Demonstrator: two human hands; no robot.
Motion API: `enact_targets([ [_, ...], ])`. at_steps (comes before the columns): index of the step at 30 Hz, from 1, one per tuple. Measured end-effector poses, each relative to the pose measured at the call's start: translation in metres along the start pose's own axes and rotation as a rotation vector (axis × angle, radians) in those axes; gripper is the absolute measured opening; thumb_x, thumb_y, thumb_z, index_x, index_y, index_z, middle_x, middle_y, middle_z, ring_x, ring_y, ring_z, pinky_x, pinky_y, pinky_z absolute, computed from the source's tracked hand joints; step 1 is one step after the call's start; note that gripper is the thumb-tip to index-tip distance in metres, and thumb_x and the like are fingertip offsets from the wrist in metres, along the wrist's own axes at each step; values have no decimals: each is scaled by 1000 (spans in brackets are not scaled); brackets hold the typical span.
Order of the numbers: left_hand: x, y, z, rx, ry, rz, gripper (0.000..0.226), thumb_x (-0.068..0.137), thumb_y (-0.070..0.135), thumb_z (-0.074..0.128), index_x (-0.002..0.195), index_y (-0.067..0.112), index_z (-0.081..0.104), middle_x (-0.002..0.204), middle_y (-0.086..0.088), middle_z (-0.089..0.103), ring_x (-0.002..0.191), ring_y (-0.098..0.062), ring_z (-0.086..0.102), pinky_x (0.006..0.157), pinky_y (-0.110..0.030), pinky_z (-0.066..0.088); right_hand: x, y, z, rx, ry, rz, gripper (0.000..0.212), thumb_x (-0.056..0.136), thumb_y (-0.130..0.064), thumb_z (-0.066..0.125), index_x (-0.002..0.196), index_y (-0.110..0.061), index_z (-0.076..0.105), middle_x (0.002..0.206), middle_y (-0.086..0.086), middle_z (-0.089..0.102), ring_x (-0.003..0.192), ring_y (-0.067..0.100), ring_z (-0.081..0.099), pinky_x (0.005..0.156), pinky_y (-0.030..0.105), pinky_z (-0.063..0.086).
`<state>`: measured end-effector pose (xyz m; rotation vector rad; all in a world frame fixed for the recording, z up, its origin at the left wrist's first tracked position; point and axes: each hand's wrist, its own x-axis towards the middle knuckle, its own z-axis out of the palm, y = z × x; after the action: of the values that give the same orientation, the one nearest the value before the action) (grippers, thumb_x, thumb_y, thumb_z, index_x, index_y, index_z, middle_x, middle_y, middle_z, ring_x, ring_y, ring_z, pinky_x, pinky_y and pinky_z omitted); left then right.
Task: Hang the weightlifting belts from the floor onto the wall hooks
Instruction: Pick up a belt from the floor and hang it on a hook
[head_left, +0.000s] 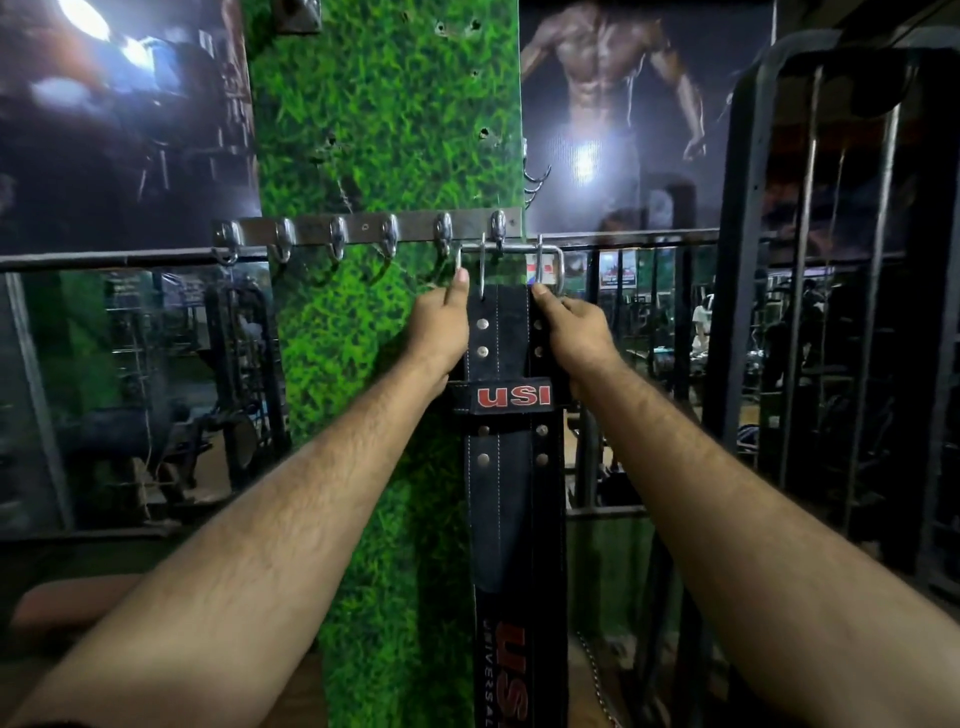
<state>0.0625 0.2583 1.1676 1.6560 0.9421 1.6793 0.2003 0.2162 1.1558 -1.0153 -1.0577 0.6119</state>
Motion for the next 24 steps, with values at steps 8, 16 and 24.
enact_targets([
  [8, -54, -30, 2, -231, -30, -37, 23, 104, 27, 54, 100, 18, 74, 99, -5, 77, 99, -24, 72, 97, -46, 58, -42, 51, -2, 0, 131, -49, 47, 96, -56, 56, 81, -15, 74, 82, 4, 78, 79, 22, 75, 71, 35, 62],
  [16, -108, -48, 2, -434, 35, -40, 44, 86, 57, 68, 93, 14, 75, 98, -13, 78, 94, -30, 74, 87, -46, 59, -87, 91, -2, -25, 146, -157, 45, 96, -59, 53, 77, -20, 63, 69, -9, 66, 60, -4, 59, 59, 15, 47],
  [24, -162, -144, -6, -215, -58, -46, 7, 92, 17, 70, 93, 24, 70, 102, -12, 77, 99, -34, 74, 90, -54, 60, -122, 190, -14, -68, 8, -185, 18, 95, -23, 71, 109, -12, 71, 104, 5, 77, 96, 17, 75, 82, 34, 61],
])
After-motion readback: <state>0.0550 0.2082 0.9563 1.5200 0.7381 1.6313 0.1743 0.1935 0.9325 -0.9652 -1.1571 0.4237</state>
